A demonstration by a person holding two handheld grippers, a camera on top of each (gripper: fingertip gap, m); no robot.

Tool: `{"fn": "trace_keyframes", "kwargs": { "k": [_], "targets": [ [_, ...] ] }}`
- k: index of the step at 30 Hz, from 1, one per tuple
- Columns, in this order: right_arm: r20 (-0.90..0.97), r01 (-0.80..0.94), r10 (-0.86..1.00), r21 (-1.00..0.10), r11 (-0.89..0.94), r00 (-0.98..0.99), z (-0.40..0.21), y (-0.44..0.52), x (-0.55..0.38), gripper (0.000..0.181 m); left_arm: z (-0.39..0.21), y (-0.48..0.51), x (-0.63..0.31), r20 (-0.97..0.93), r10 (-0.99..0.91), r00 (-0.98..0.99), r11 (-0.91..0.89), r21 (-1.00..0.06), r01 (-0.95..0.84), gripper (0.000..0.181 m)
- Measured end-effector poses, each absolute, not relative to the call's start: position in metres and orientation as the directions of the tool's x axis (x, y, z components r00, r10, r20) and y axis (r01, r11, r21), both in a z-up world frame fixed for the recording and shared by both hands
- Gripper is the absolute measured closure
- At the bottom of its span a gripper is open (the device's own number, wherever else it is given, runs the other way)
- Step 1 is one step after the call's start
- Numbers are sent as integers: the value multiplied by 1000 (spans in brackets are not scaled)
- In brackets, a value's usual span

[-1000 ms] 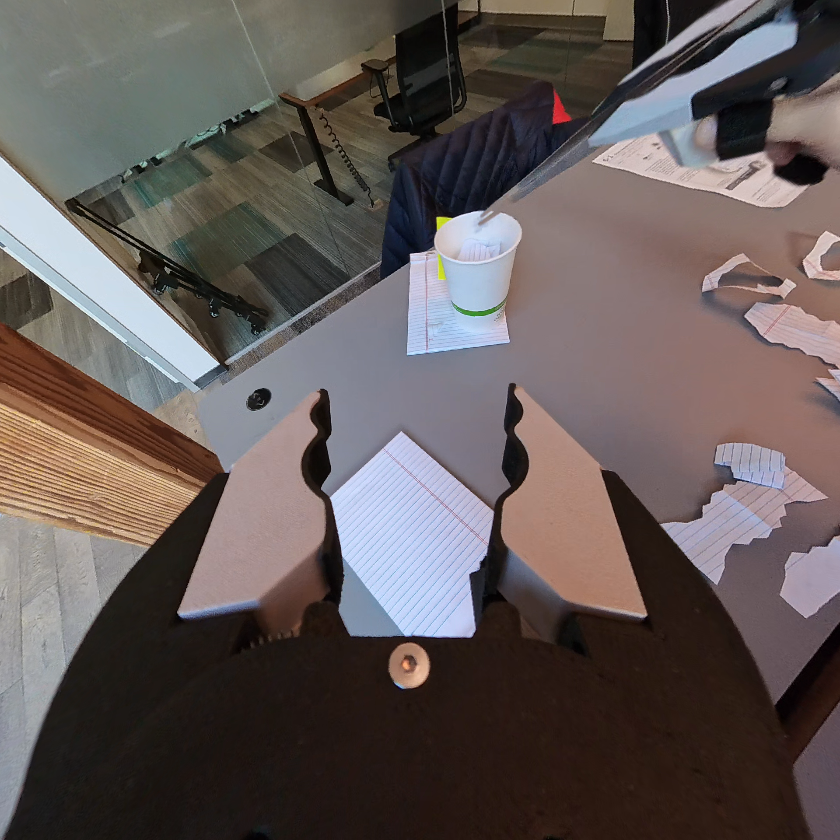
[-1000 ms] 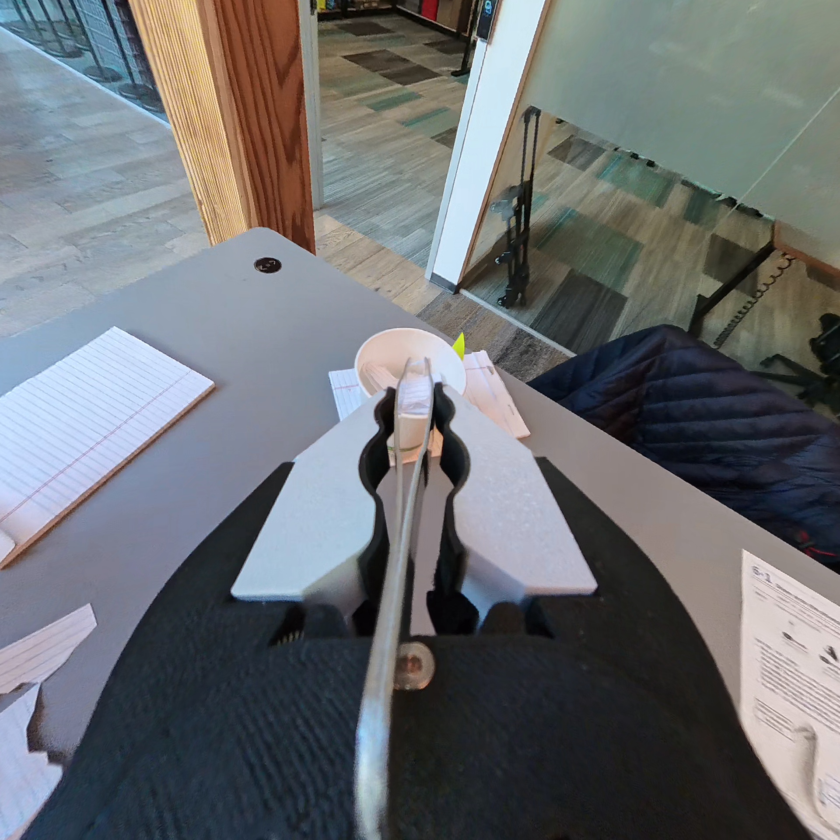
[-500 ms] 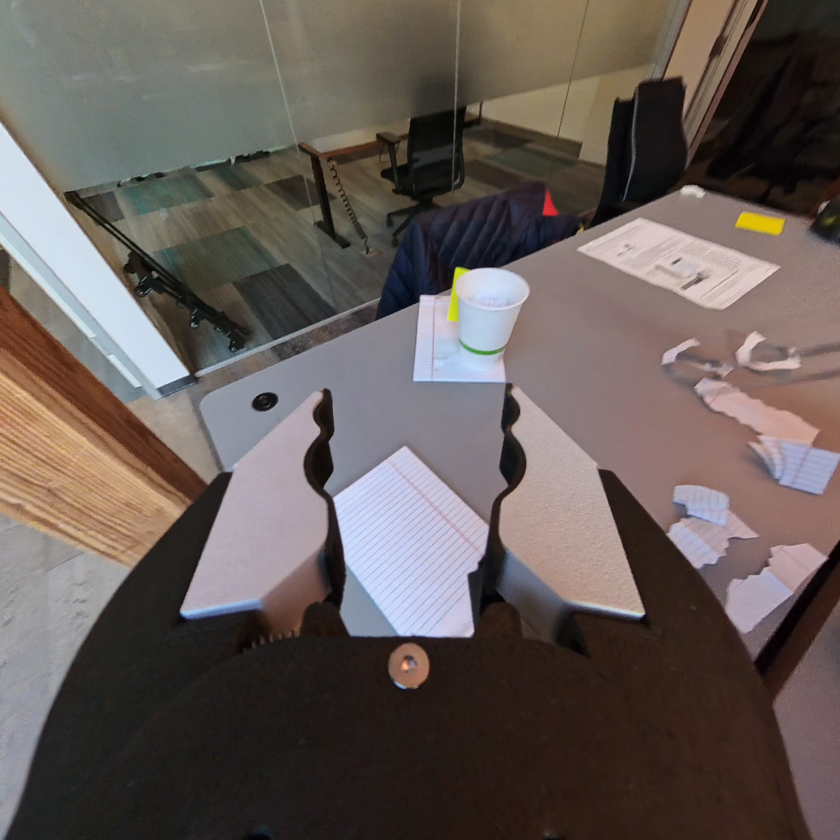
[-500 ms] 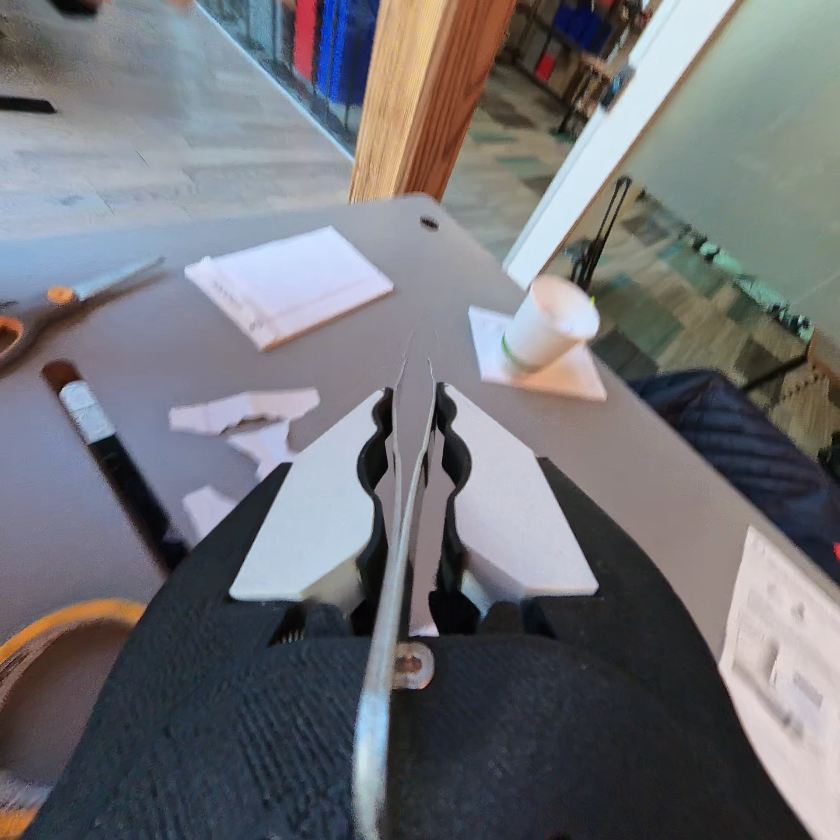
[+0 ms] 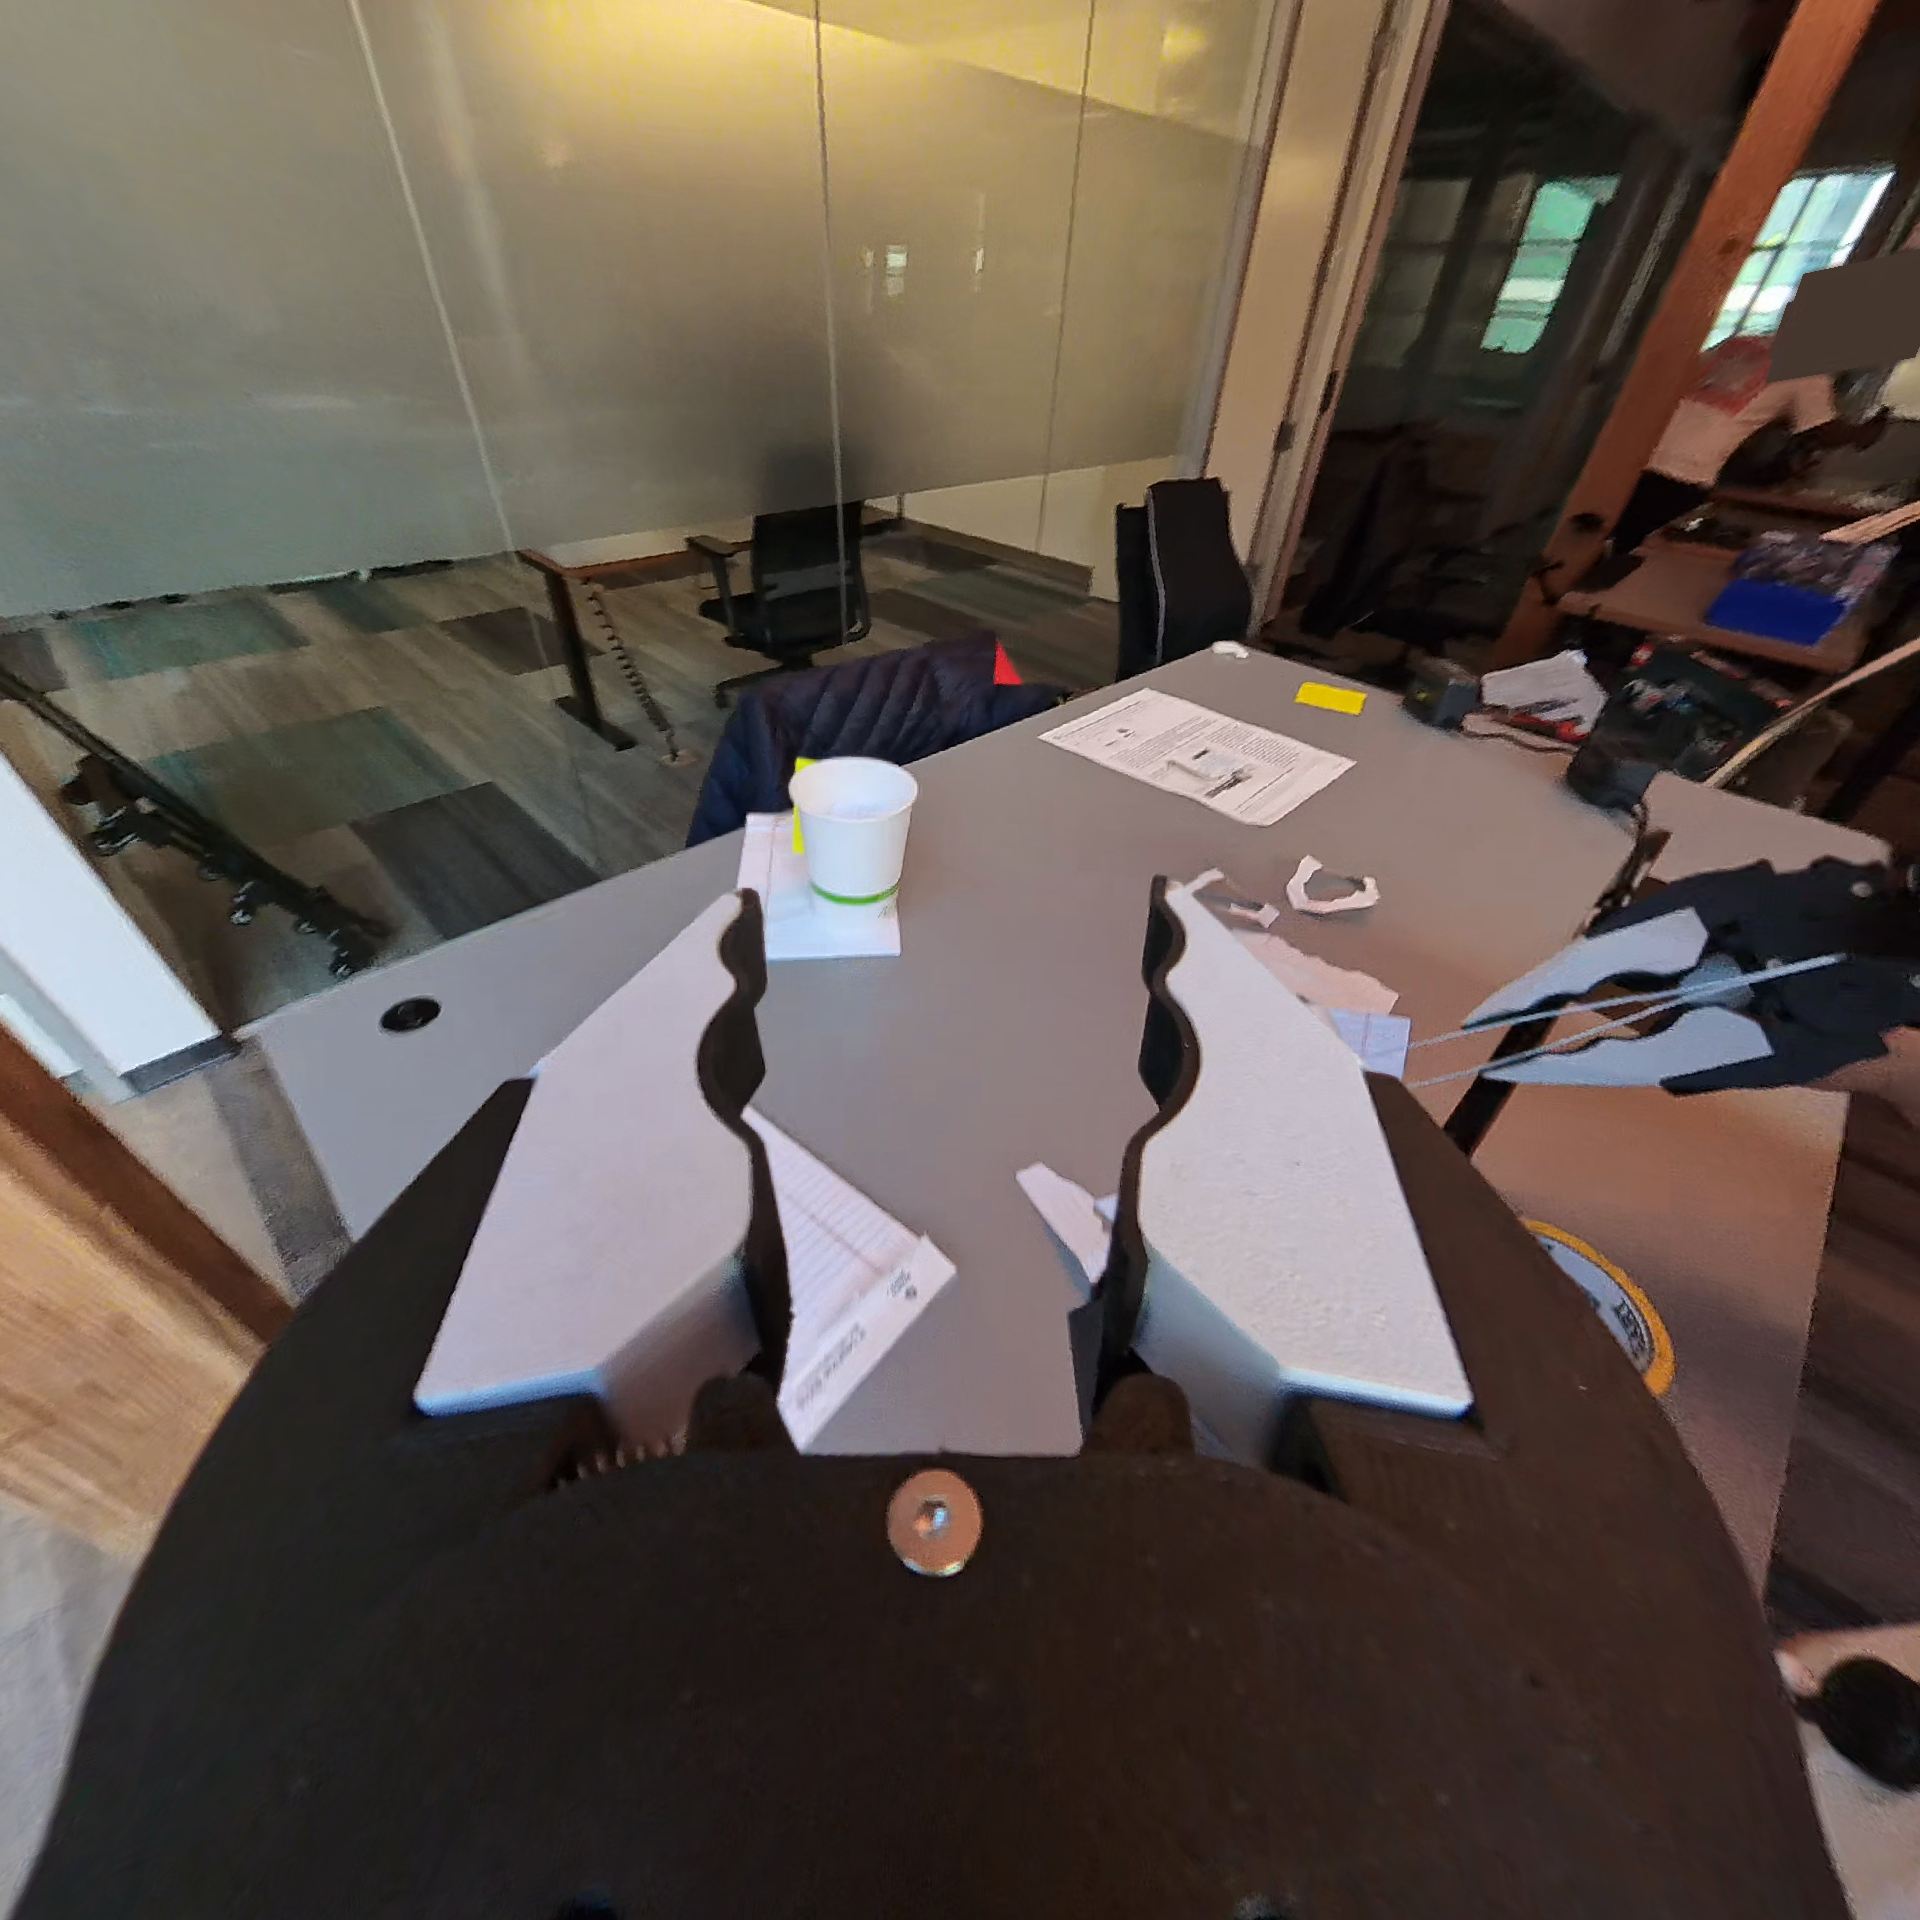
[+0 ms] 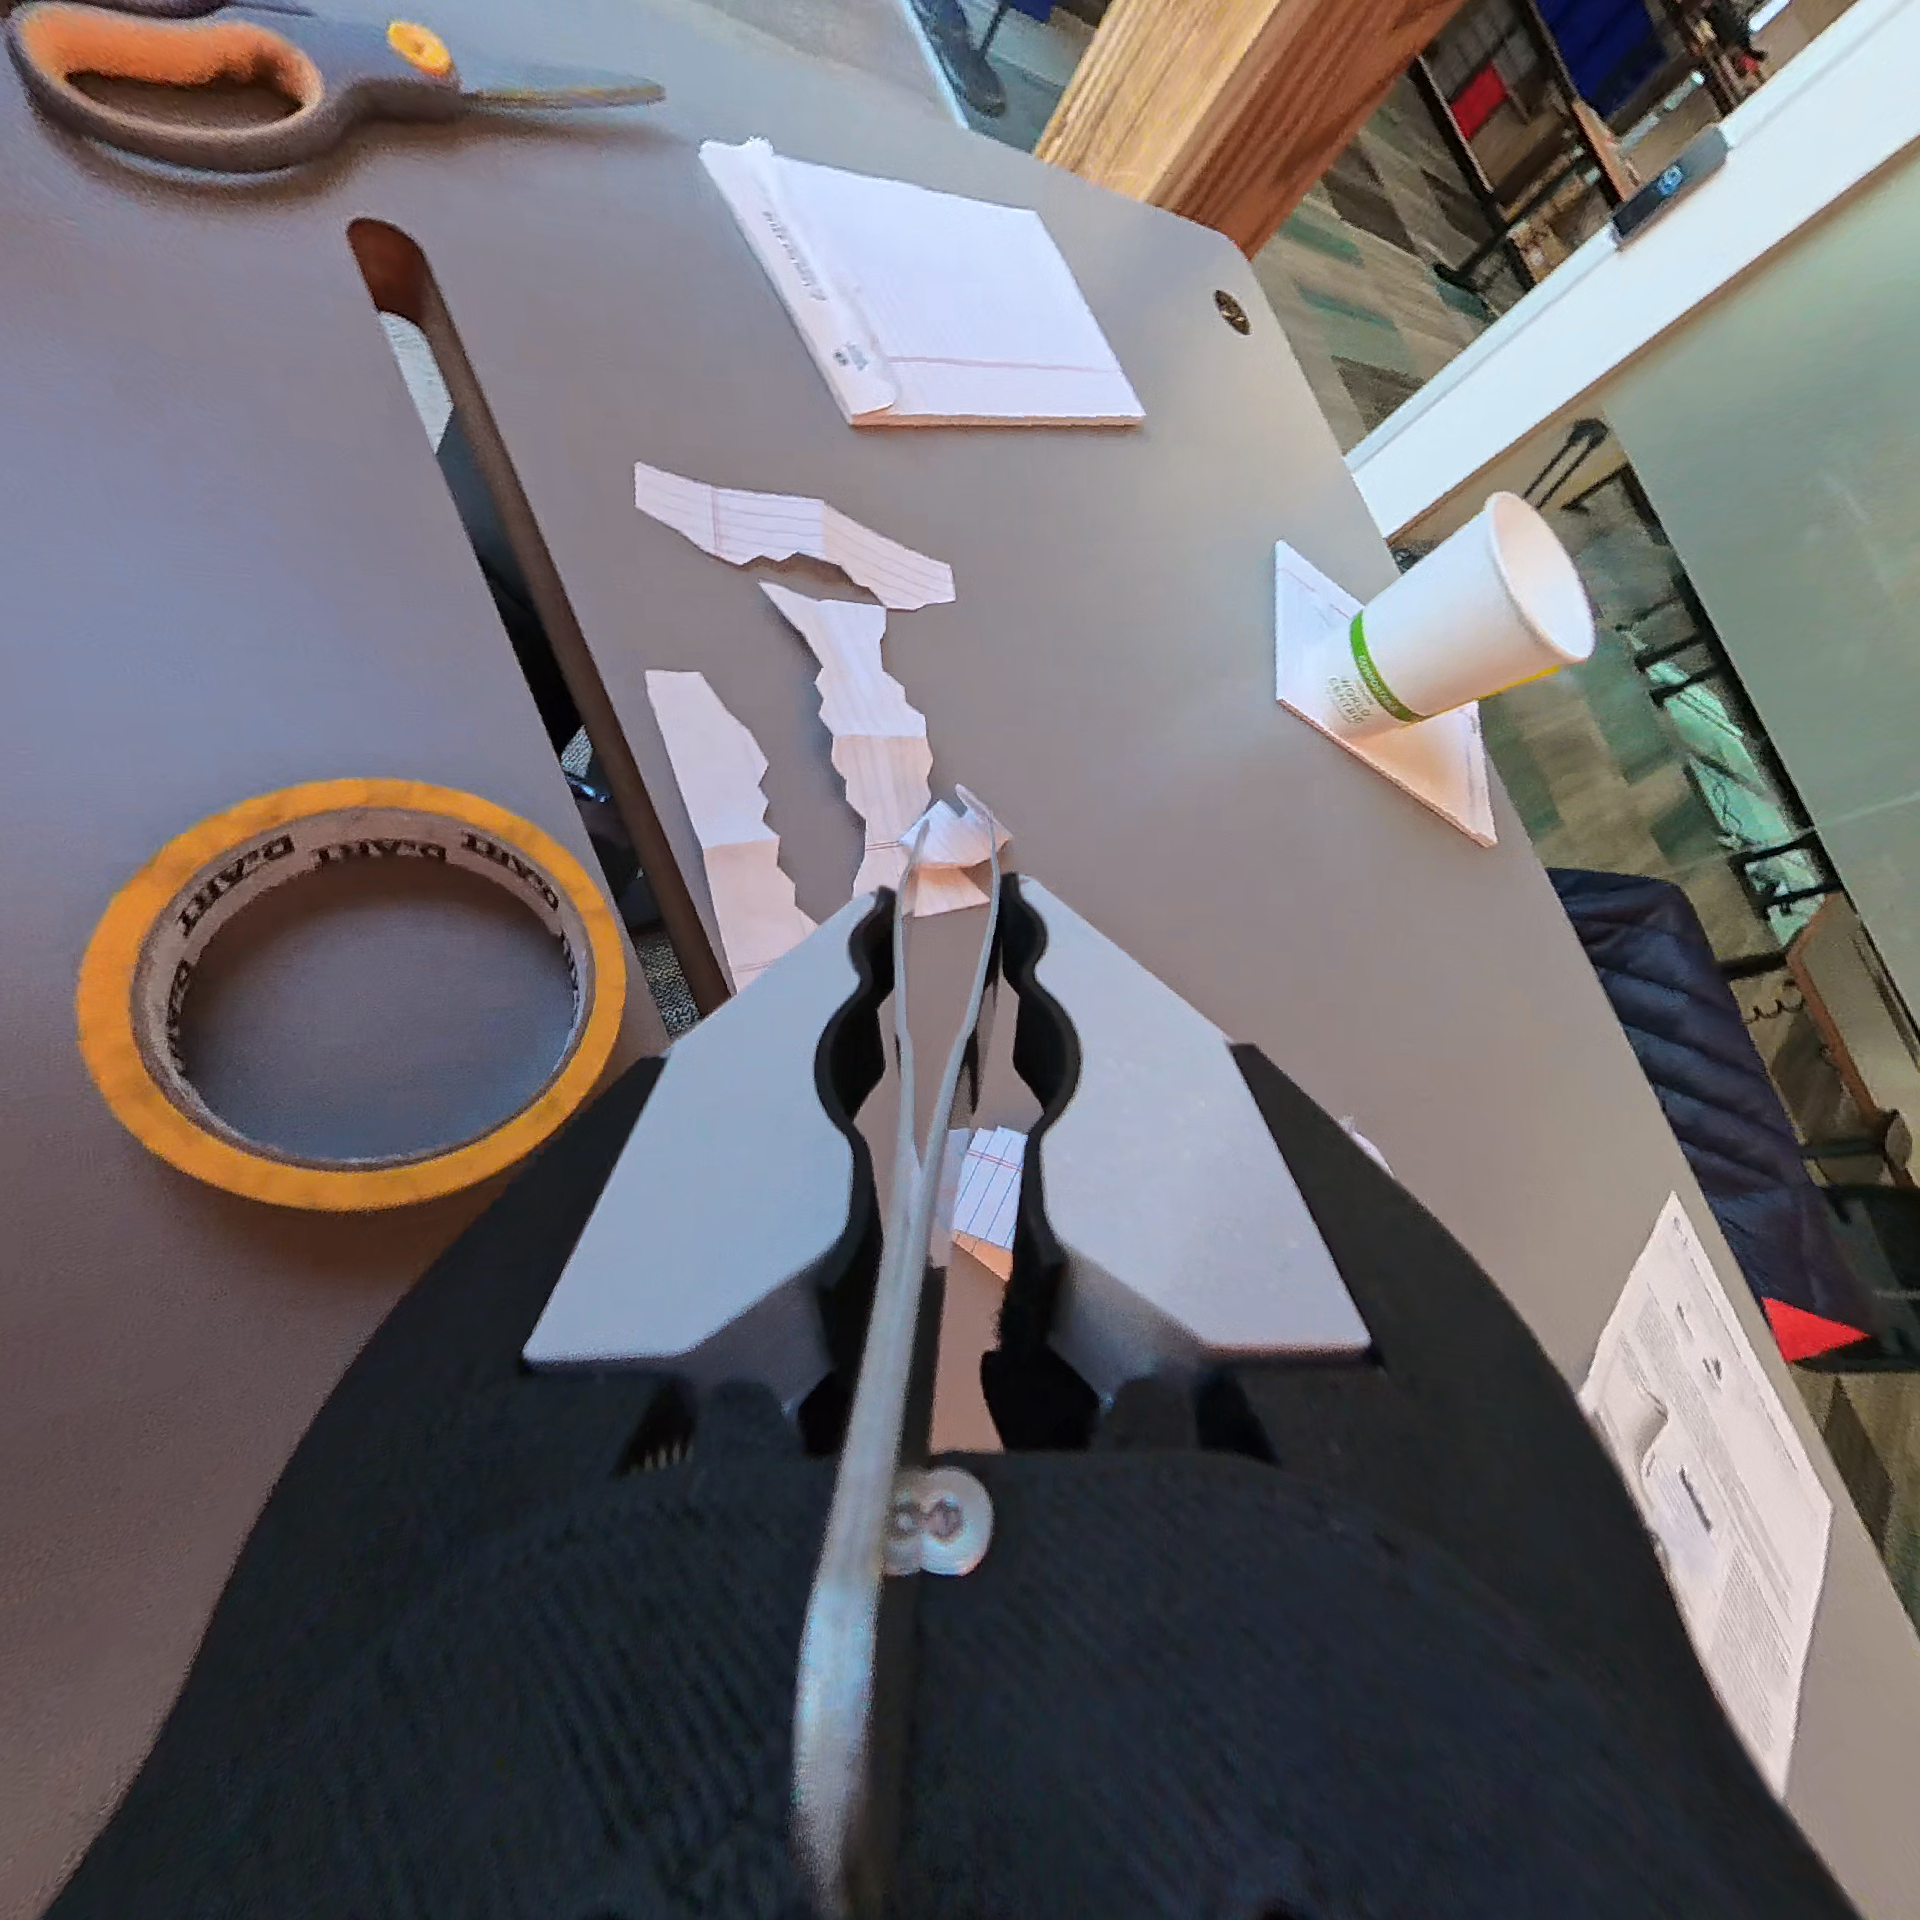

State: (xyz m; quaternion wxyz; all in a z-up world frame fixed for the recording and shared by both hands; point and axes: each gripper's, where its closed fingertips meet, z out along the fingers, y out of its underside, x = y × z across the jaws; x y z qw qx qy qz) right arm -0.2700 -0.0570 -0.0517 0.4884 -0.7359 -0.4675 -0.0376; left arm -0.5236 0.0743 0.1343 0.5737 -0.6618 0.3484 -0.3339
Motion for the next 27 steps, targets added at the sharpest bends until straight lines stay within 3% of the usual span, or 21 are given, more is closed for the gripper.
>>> {"fn": "trace_keyframes", "kwargs": {
  "k": [6,14,27],
  "targets": [
    [593,774,652,-633,14,473,-68,-36,-260,163,98,6,-534,89,-767,635,-216,-968,-126,109],
    [457,603,733,-794,81,503,-57,-14,-244,163,47,-76,-495,232,-677,698,-398,-914,-82,109],
    [401,500,808,-852,156,431,-53,17,-248,171,12,-135,-500,280,-494,823,-512,-859,-15,110]
  ]
}}
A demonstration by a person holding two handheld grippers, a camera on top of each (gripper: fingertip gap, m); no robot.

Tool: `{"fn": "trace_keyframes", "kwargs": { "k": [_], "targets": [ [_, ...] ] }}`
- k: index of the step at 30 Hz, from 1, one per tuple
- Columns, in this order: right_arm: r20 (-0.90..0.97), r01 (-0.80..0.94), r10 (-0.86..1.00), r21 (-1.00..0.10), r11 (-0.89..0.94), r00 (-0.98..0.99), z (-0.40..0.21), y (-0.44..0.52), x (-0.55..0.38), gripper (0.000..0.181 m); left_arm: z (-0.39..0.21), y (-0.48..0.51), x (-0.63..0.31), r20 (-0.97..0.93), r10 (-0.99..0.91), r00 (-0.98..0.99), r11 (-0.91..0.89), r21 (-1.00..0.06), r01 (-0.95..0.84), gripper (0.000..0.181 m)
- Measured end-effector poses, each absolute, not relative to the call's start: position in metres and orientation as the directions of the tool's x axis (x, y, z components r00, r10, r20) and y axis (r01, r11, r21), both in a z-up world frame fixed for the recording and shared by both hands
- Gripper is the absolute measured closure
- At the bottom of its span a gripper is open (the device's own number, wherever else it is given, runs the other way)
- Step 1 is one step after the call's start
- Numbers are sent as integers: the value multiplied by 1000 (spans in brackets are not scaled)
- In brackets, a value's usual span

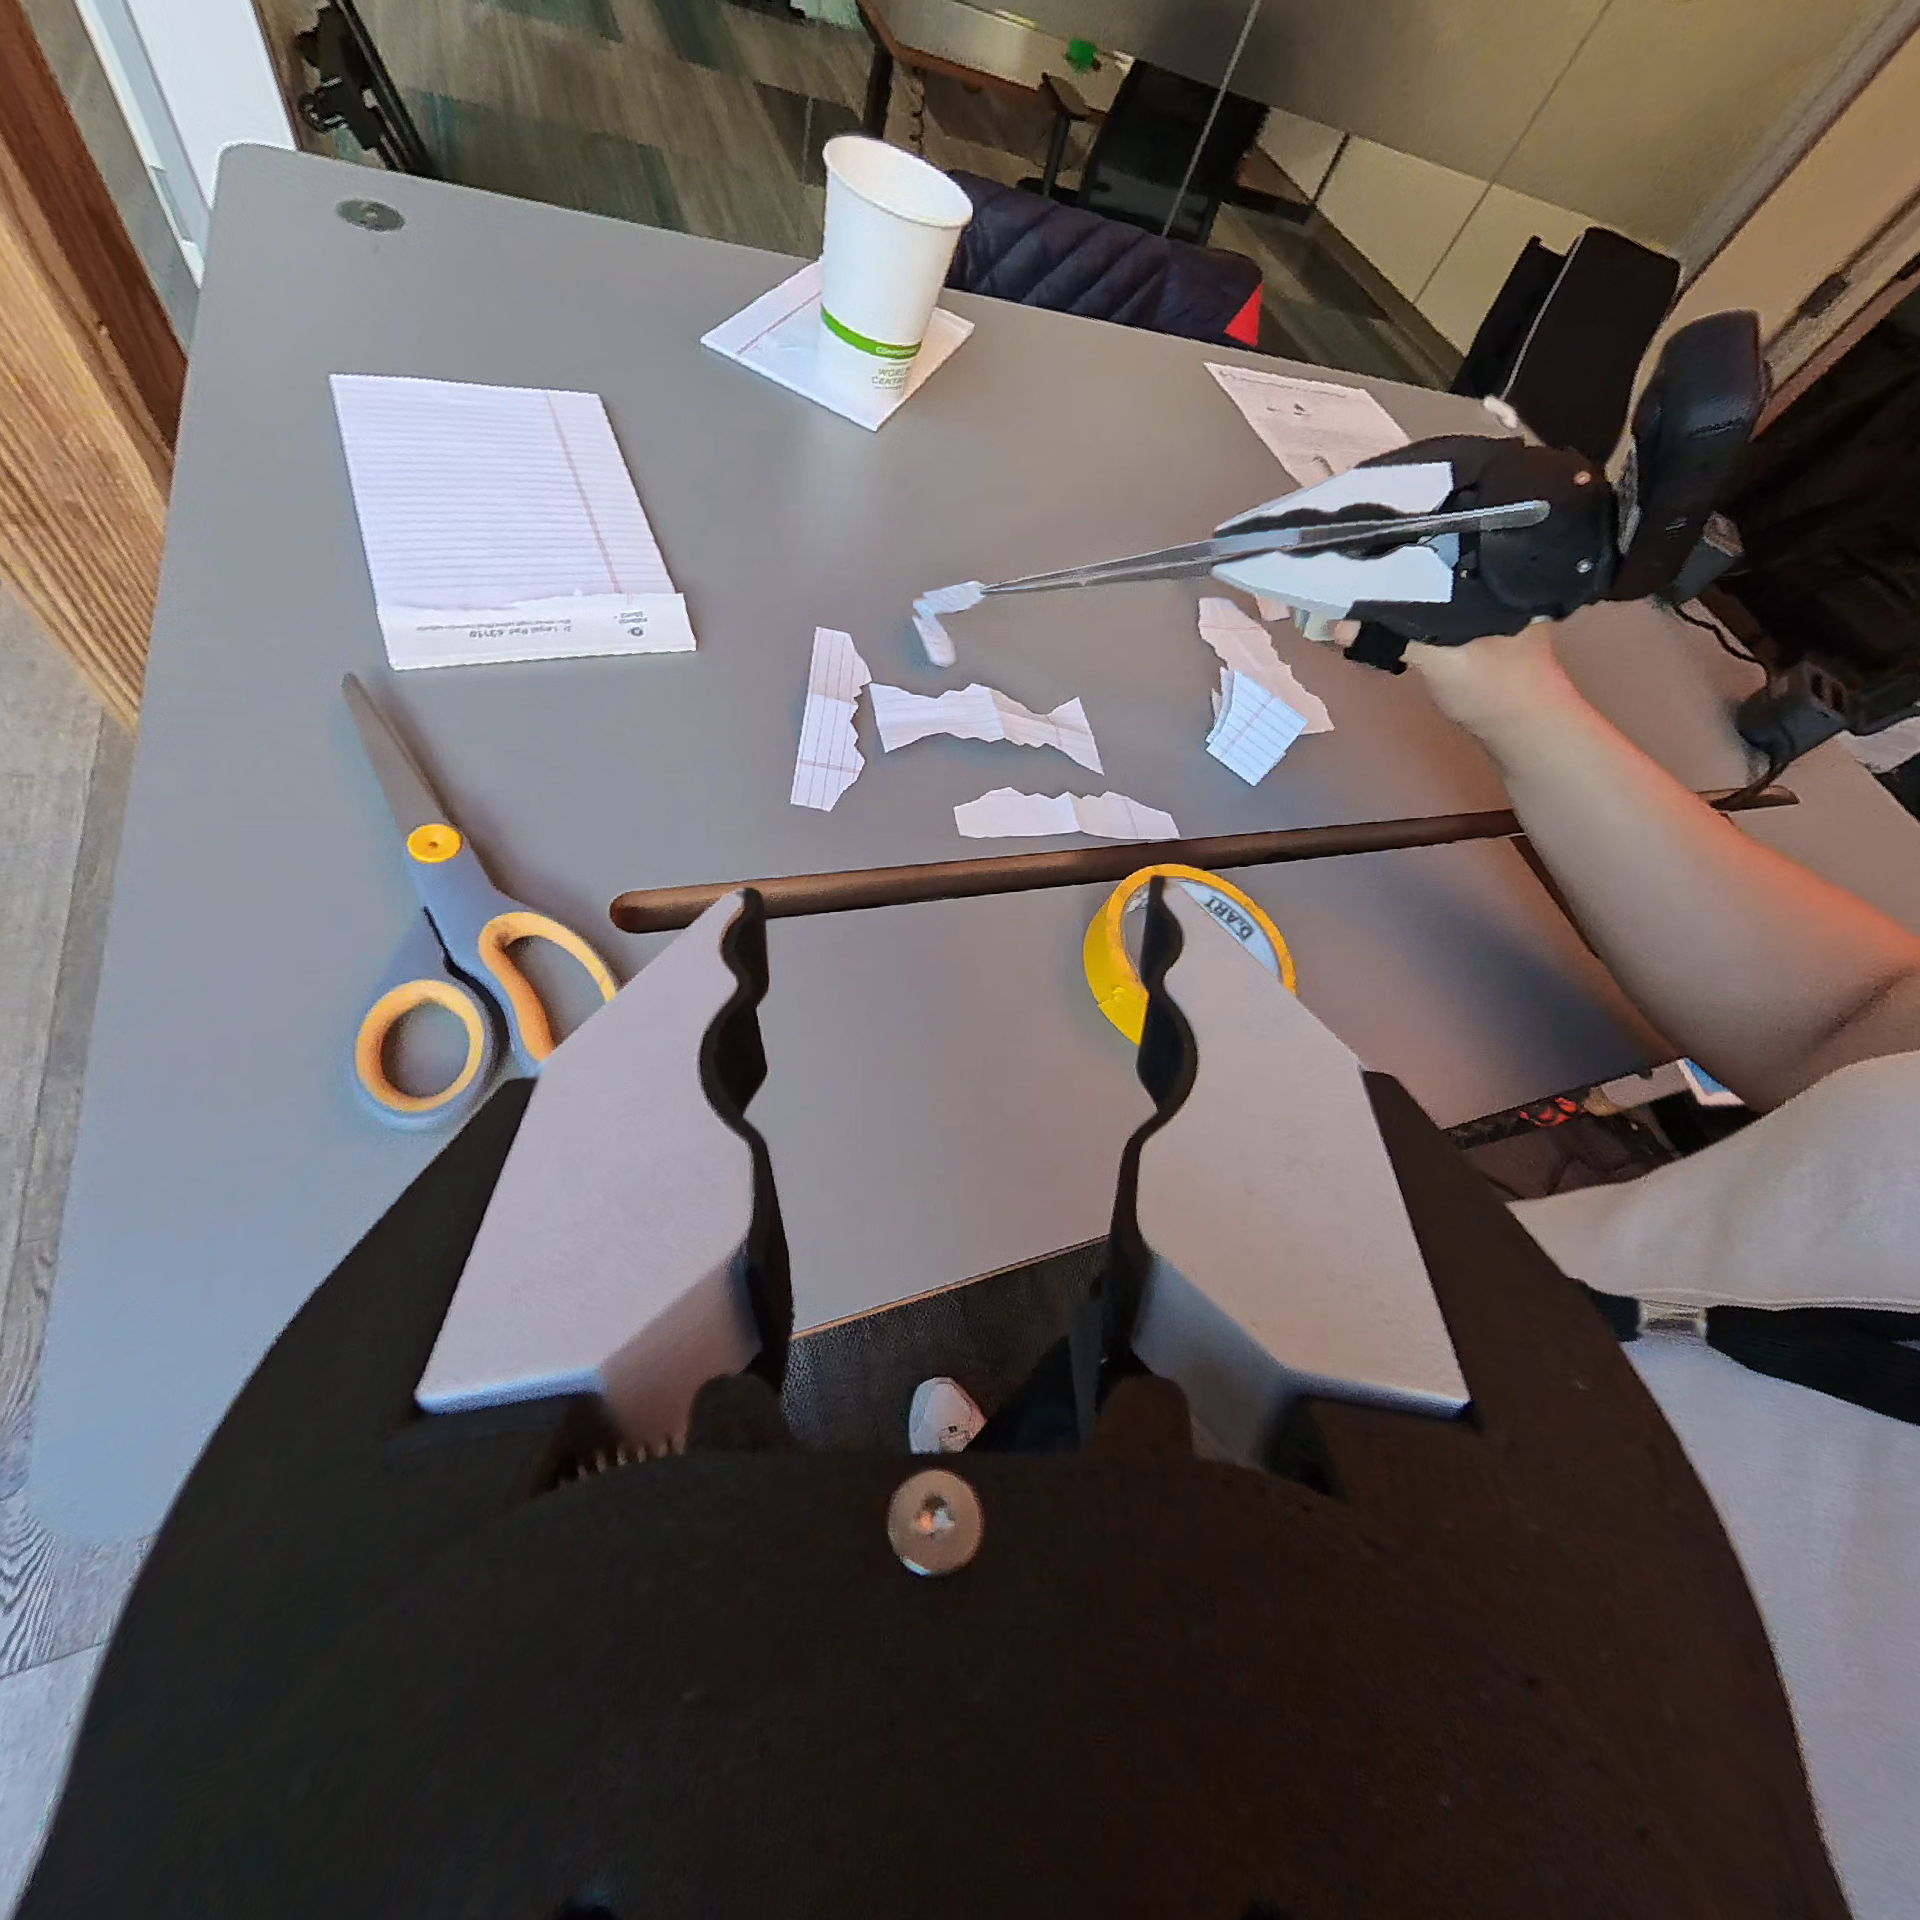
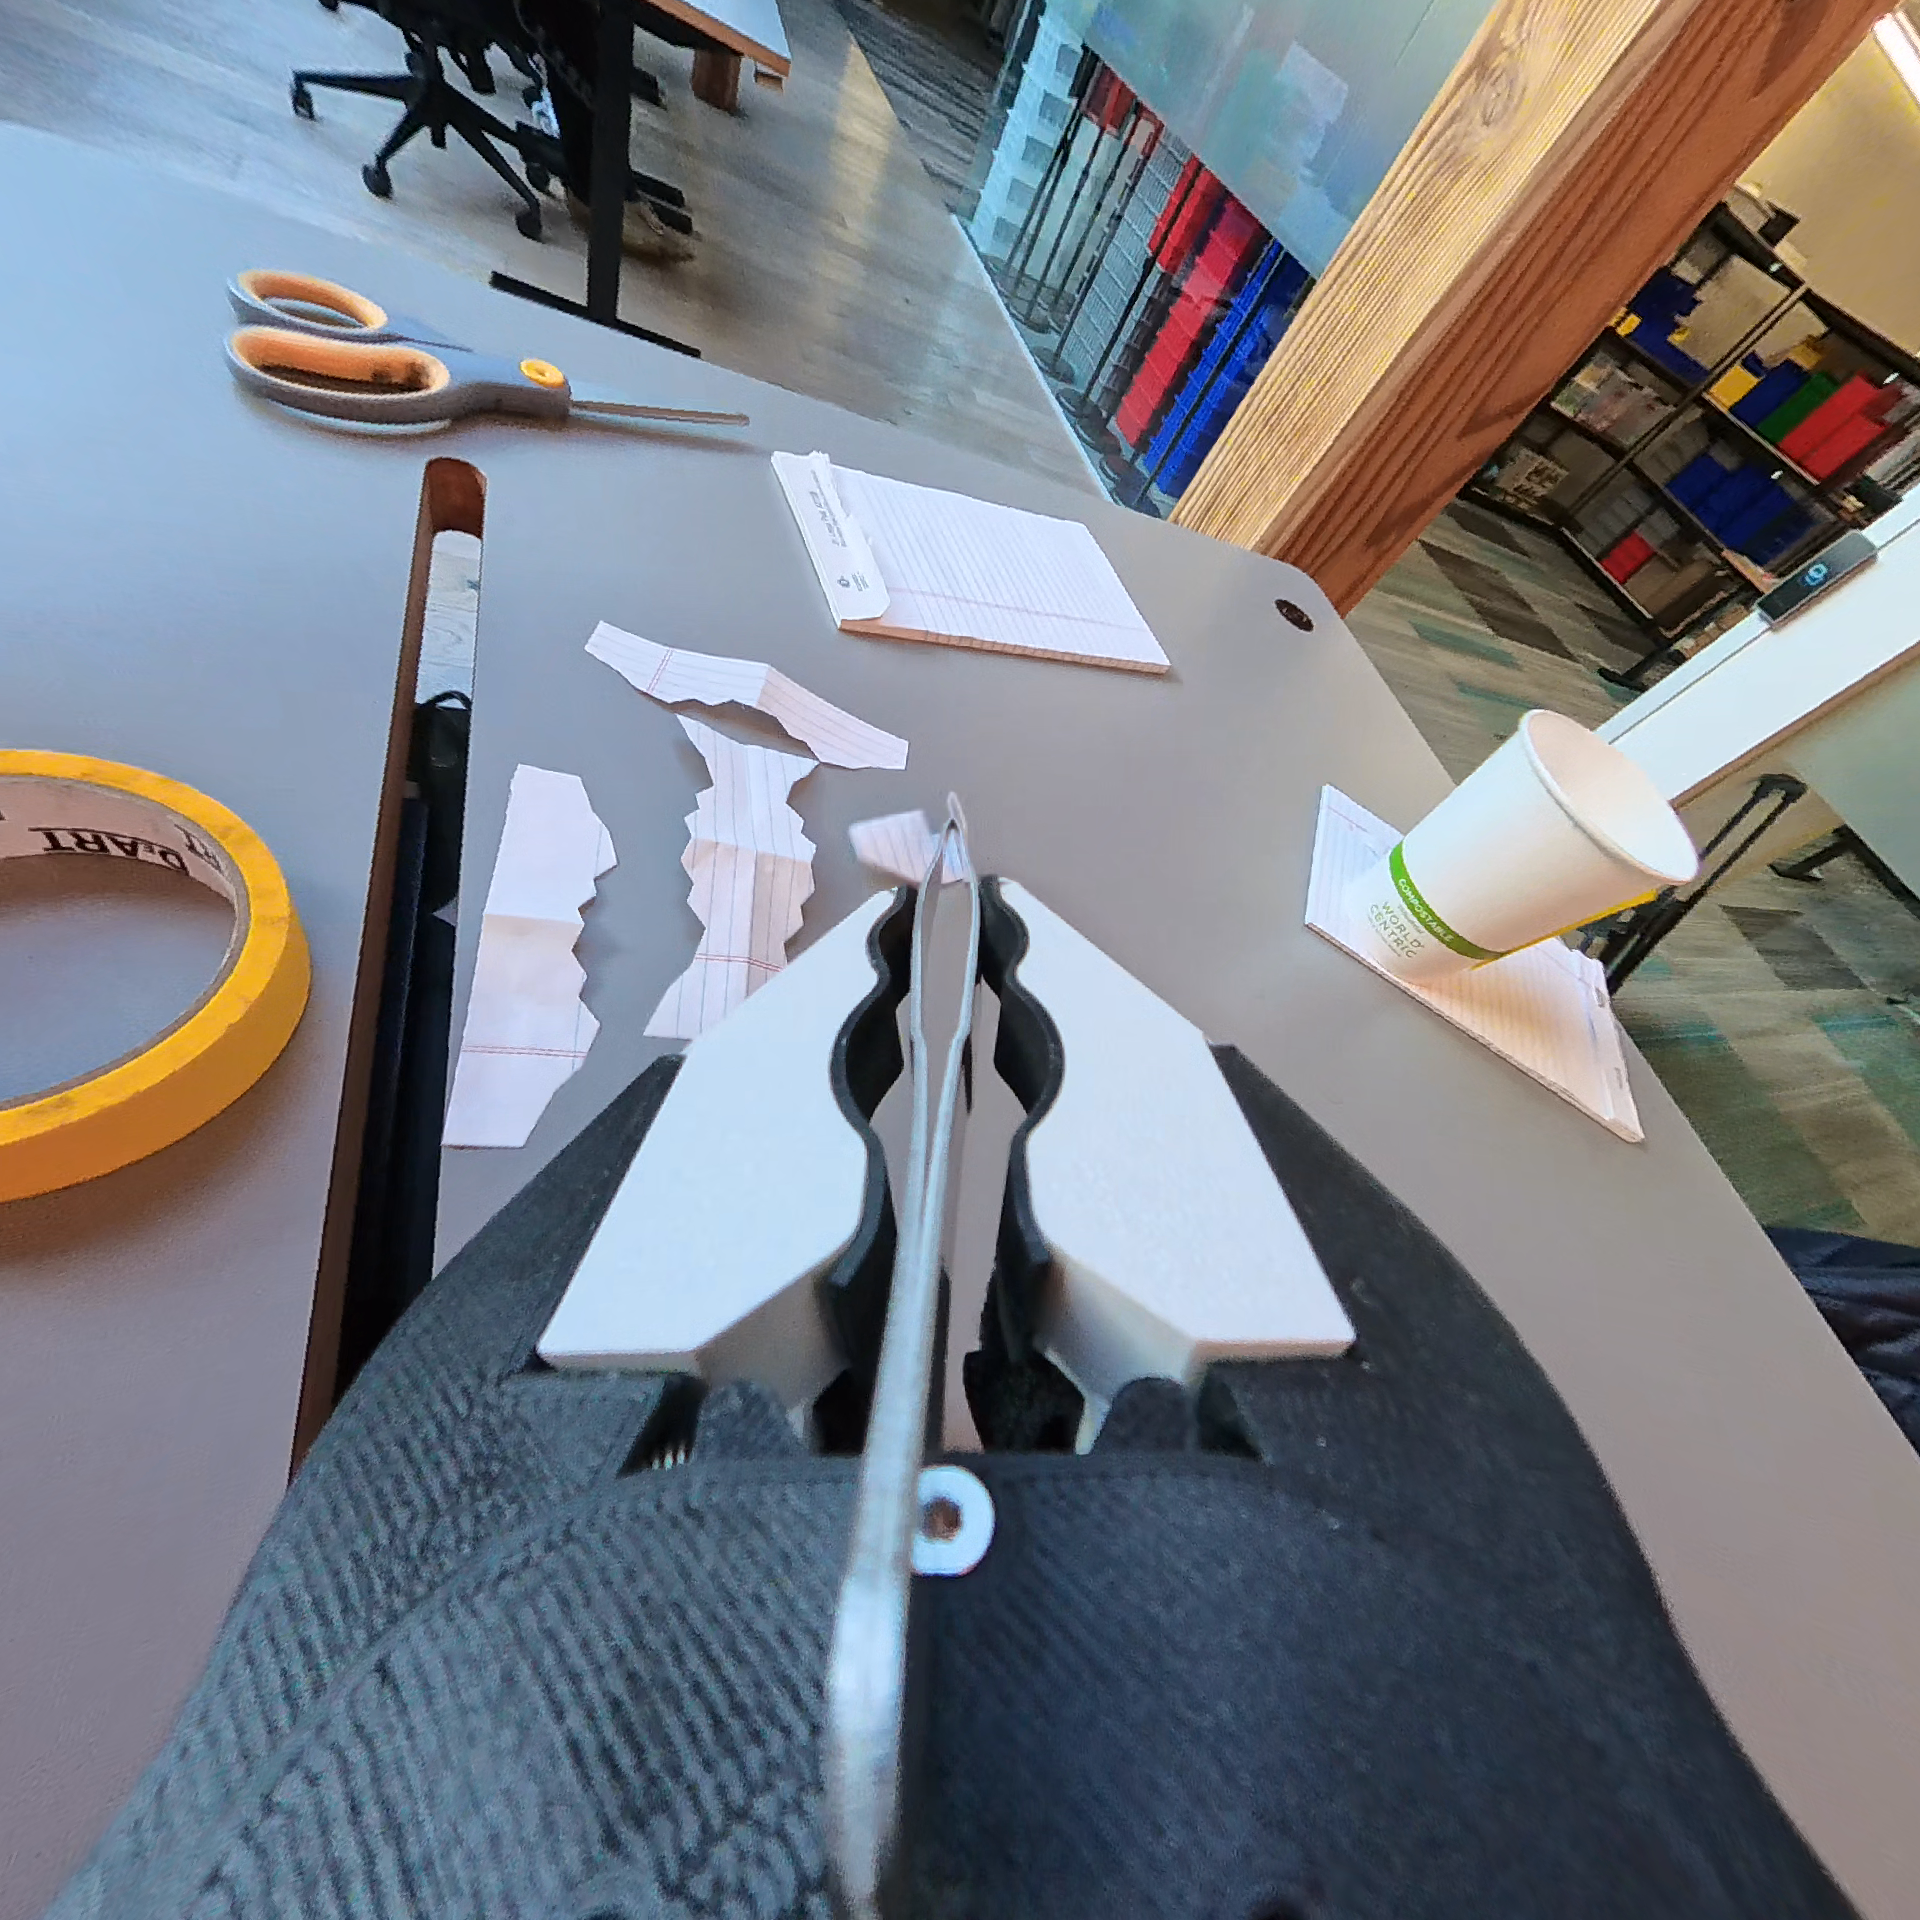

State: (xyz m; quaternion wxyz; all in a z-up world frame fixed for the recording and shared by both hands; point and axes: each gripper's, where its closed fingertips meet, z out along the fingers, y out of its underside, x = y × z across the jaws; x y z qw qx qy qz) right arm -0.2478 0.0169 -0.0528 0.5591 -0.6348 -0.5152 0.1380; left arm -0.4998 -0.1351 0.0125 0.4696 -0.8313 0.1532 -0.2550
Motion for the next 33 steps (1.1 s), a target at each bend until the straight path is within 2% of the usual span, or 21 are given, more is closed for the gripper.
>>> {"fn": "trace_keyframes", "kwargs": {
  "k": [6,13,16,21,33],
  "targets": [
    [356,455,835,-878,146,419,-49,15,-247,171,9,-138,-497,325,-477,817,-521,-853,34,111],
    [158,211,879,-975,68,450,-10,3,-242,171,-3,-135,-488,369,-487,792,-517,-852,80,110],
    [76,97,911,-994,40,406,7,-8,-243,171,3,-129,-474,450,-550,703,-496,-854,158,109],
    [5,-14,945,-1000,10,327,28,-22,-244,171,28,-123,-449,612,-674,414,-517,-791,328,103],
    [-101,-181,987,-980,-79,121,68,-41,-256,171,50,-100,-420,602,-778,181,-504,-770,392,88]
  ]
}}
